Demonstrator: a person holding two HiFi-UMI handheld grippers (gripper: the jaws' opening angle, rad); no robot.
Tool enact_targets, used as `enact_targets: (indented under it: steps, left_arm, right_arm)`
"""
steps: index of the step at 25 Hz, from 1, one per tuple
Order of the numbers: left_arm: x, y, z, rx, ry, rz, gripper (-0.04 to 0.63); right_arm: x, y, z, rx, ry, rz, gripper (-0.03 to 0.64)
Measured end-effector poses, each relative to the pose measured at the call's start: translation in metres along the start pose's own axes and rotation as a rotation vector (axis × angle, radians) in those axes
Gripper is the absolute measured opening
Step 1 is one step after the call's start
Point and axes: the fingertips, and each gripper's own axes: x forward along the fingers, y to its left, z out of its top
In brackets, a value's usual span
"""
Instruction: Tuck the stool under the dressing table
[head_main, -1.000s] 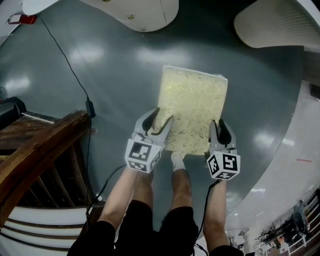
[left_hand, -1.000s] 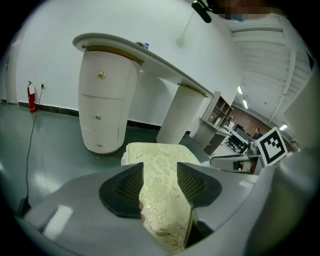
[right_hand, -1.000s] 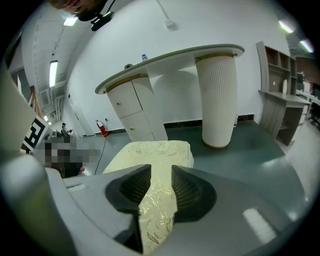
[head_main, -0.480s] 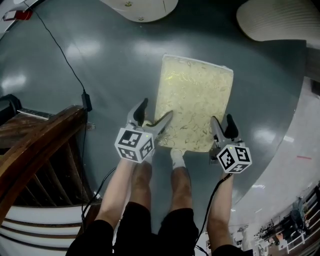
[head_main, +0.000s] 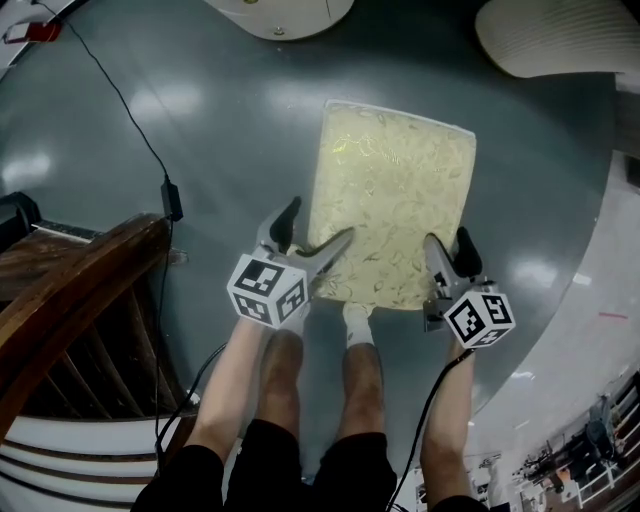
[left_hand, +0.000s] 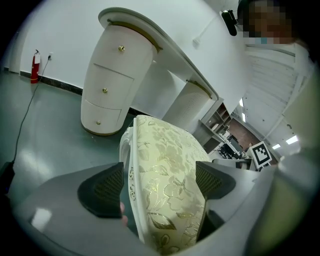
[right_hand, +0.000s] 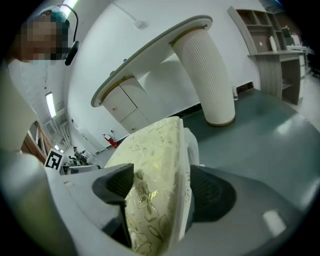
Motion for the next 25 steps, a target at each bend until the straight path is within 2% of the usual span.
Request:
enact_targets:
  steps: [10,25]
  left_arm:
    - [0.014,-0.010,-0.018,-0.006,0.006,-0.034,0.479]
    - [0.019,-0.009,-0.020,-0.063,0.024,-0.094,0.472]
  right_arm:
    - [0.003,0.001,-0.001,0.025,-0.033,0.044,0.344]
    - [0.008,0.004,-0.001,0.061,-0.039,0.070,0.343]
